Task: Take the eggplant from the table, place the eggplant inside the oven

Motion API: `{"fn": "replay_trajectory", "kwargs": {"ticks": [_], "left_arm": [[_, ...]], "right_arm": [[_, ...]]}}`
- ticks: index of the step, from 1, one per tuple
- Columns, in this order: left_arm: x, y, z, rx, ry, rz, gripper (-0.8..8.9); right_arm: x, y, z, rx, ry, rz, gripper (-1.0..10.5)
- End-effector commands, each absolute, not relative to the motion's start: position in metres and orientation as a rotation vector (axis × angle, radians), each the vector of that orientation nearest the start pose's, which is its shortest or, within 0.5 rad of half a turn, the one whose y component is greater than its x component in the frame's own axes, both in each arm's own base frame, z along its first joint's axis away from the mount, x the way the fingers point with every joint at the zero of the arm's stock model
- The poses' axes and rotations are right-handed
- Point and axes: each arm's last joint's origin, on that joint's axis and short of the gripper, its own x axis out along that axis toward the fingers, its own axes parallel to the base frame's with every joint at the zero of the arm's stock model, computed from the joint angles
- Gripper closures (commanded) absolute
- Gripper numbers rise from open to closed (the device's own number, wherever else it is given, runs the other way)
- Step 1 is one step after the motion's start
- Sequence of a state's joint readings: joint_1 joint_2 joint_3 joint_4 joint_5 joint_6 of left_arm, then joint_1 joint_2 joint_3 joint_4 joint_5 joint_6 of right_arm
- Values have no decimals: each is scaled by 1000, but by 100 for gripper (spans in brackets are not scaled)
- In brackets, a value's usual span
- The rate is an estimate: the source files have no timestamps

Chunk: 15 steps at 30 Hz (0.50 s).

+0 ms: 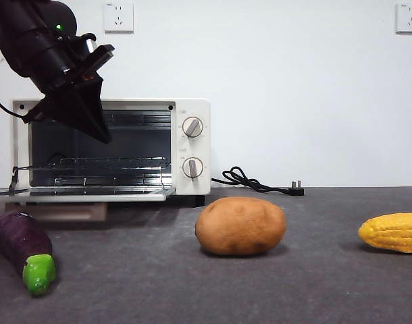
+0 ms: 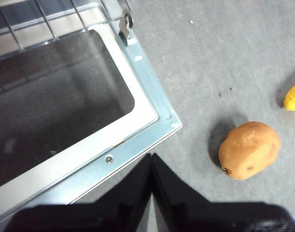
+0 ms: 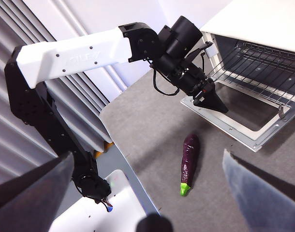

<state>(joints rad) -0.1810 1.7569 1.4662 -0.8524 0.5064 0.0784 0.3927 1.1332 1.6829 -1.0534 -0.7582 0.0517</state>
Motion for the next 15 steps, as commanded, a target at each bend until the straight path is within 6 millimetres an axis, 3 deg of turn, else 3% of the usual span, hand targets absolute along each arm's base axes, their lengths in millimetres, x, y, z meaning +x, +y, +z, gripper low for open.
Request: {"fn": "replay_trajectory", "kwargs": {"ticks": [1,8,15], "left_arm": [[340,-78,286,-99,1057,-668,819],[298,-69,359,-63,820,-665,819],[219,-50,432,7,537,-523,819]], "right_arm": [[144,81,480,130,540,1118,316],[145,82,479,130,542,1118,317],[148,83,478,134,559,1116,317]]}}
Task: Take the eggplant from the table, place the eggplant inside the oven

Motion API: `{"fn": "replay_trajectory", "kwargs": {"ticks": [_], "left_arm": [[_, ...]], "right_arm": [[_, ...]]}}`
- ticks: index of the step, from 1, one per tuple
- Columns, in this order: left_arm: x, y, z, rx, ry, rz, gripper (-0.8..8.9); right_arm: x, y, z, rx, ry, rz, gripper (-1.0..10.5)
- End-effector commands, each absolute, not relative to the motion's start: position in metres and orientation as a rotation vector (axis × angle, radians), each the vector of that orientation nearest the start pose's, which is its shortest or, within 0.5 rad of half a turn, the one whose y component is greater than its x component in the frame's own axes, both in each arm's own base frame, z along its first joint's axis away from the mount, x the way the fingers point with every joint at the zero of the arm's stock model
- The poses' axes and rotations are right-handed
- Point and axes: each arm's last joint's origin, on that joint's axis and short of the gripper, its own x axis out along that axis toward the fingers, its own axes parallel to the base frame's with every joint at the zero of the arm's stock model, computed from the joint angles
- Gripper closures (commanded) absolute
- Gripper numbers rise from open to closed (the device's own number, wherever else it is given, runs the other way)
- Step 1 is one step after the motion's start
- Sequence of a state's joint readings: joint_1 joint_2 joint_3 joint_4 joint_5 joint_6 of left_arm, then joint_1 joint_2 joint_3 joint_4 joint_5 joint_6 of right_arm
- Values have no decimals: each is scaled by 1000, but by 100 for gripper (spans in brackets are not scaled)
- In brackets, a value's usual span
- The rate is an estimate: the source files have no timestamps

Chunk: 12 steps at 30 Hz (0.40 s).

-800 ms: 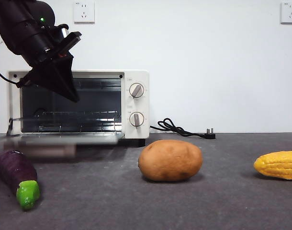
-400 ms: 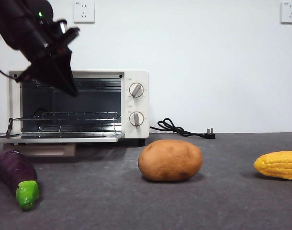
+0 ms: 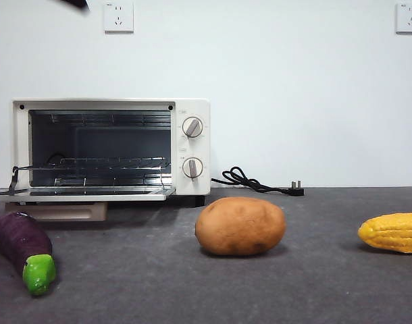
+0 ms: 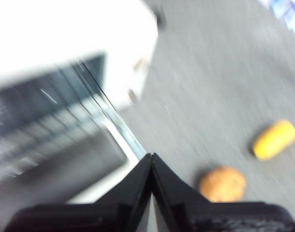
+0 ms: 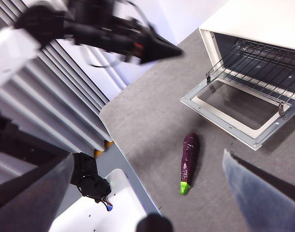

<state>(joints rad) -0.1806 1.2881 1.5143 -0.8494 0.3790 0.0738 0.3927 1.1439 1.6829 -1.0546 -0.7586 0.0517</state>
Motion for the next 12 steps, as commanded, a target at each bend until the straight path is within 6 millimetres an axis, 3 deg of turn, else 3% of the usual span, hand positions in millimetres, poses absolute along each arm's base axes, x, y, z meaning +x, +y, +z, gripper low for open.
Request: {"fn": "replay_trajectory", "kwargs": {"ticks": [1,7,12], "left_arm": [[204,-46,441,12,494,-502,819],[129,-29,467,27,347,-387,819],[72,-17,466,36,341,-313,819]], "right_arm": [[148,83,477,134,562,1116,317],[148,83,477,134,564,1116,317],[145,87,476,126,582,1140,317]]}}
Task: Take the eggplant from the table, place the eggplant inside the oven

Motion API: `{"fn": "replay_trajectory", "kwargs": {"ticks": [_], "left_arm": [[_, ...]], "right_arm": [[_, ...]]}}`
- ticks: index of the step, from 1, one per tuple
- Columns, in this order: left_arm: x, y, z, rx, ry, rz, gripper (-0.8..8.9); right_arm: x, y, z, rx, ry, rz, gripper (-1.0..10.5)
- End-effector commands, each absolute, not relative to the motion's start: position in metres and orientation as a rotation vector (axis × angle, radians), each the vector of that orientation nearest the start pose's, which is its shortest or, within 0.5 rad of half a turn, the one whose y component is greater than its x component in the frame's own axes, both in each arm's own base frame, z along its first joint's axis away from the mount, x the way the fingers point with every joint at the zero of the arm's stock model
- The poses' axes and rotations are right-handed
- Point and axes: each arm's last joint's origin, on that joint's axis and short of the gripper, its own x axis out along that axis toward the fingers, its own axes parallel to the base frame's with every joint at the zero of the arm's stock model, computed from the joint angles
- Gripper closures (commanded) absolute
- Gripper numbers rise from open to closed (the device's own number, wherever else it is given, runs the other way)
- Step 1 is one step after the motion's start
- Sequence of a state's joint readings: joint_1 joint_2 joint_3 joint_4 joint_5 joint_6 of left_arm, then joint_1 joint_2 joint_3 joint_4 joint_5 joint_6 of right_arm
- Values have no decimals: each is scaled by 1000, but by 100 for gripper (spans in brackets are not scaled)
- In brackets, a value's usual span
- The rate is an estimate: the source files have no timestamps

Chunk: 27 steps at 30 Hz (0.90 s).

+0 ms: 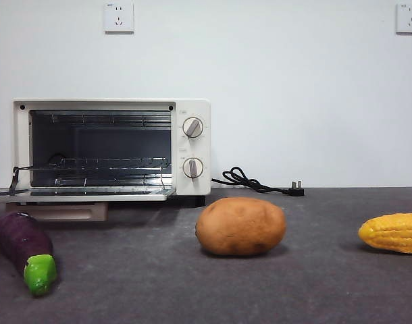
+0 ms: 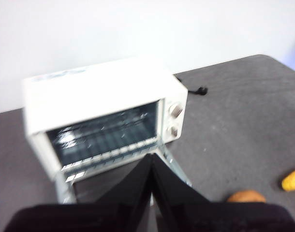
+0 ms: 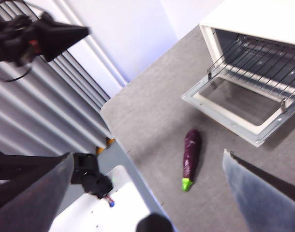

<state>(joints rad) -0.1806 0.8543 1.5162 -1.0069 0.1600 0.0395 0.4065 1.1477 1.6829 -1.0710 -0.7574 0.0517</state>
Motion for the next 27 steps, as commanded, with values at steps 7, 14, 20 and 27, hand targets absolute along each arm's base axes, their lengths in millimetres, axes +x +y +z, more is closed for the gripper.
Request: {"fn": "replay_trajectory", "kwargs": {"ticks": [7,14,20,27], "left_arm": [[21,-5,462,51,293,-208,819],[14,-3,456,55,345,-210,819],[16,-4,456,53,342,-221,819],[16,-4,456,51,343,-234,819]], "right_arm": [[145,101,473,96,603,1212,317],[153,122,464,75,670,1268,318],[166,163,445,-14,756,1261,318],[176,240,400,-161,894,1283,318]]}}
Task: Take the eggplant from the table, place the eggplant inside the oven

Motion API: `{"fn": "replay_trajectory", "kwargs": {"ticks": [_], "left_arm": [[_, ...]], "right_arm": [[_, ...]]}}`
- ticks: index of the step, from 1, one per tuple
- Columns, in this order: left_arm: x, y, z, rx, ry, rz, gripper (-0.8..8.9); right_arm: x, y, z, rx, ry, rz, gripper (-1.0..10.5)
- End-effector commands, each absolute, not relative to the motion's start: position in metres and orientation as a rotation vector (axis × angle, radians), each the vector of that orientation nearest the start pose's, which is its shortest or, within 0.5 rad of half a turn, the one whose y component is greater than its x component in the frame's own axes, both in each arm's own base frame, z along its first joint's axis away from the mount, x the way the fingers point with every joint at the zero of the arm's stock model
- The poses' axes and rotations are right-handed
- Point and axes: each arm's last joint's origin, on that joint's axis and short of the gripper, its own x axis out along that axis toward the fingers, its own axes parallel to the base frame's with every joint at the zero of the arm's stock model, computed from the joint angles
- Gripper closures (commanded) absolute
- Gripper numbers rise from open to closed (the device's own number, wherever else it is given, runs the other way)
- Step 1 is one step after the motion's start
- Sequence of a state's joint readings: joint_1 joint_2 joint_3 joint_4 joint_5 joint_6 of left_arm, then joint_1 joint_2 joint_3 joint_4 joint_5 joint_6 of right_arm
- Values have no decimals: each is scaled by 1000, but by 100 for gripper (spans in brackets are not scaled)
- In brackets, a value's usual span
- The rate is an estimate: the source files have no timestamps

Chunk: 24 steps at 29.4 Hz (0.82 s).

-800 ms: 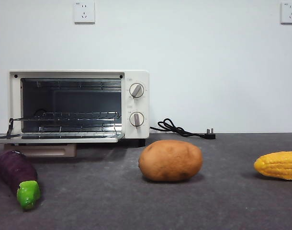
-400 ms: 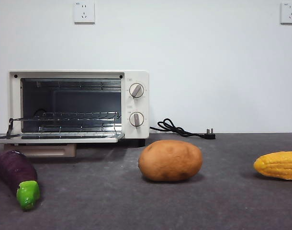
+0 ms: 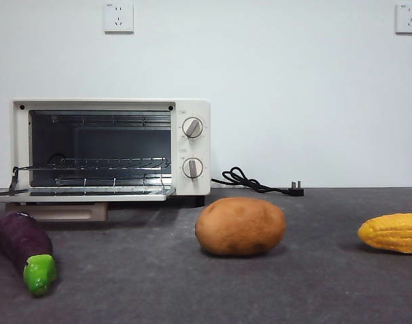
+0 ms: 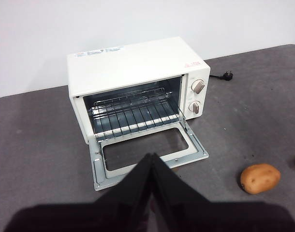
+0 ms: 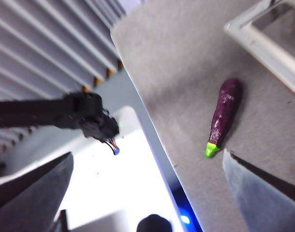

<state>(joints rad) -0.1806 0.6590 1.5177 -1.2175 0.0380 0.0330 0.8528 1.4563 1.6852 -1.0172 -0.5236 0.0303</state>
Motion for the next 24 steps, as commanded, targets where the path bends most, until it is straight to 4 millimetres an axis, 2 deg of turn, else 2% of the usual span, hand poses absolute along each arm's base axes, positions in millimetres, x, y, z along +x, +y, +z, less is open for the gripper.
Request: {"fn": "replay_trajectory", "kwargs": {"ticks": [1,5,9,13,17,24], "left_arm": [[16,-5,456,50,343,-243,819],[16,-5,456,58,343,-244,819],[16,-5,456,58,345,-244,819],[16,-5,456,70,344,-246,819],[16,-5,455,70,351,-246,819],[15,-5,455,72,354,-255,819]], "right_arm": [[177,251,392,-187,916,1275,318],[181,291,353,-290,1008,1232,318],[185,320,315,-390,1082,1154,318],[191,345,281,-400,1139,1113,318],[196,364,253,-389,1160,1084,318],[205,377,222,-398,1182,994,318]]}}
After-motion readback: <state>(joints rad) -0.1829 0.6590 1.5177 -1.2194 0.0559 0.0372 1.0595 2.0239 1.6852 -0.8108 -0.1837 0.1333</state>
